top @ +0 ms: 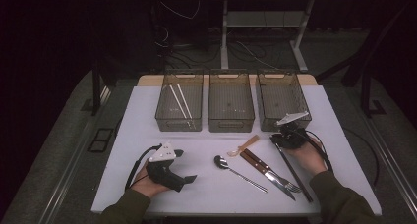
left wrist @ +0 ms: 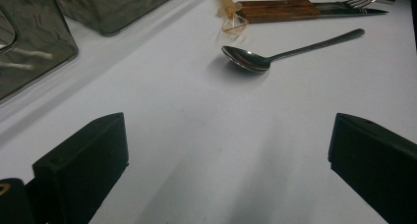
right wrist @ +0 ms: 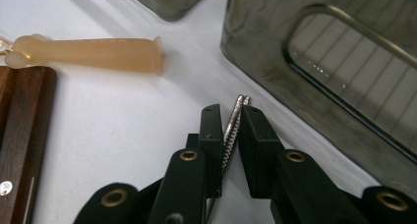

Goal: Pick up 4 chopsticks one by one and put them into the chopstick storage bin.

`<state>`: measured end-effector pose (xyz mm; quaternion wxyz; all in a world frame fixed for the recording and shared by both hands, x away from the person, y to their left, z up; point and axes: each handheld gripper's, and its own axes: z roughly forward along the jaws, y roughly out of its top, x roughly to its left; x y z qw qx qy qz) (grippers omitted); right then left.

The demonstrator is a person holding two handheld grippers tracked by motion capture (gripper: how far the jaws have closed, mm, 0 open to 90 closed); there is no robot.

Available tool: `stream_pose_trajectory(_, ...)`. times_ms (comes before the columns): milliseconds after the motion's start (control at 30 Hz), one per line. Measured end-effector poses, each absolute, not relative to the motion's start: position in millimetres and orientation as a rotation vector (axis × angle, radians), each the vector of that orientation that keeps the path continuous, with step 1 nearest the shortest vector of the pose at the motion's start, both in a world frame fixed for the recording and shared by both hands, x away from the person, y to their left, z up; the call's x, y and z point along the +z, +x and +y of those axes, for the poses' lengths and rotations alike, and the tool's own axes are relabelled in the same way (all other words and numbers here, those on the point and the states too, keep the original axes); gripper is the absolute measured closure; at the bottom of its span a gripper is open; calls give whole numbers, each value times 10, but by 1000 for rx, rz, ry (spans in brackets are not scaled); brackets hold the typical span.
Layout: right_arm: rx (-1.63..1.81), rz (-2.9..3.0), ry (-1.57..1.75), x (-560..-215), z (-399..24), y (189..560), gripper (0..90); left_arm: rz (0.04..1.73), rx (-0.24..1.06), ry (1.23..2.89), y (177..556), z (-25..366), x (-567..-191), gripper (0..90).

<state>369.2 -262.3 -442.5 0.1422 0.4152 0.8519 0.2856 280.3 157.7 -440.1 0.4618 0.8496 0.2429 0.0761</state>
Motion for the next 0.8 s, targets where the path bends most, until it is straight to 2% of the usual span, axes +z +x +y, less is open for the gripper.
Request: stream_pose_trajectory(800, 862, 2545, 1088, -4424, -2542, 3724, 829, 599, 188, 2092, 2806, 1579, -4403, 4)
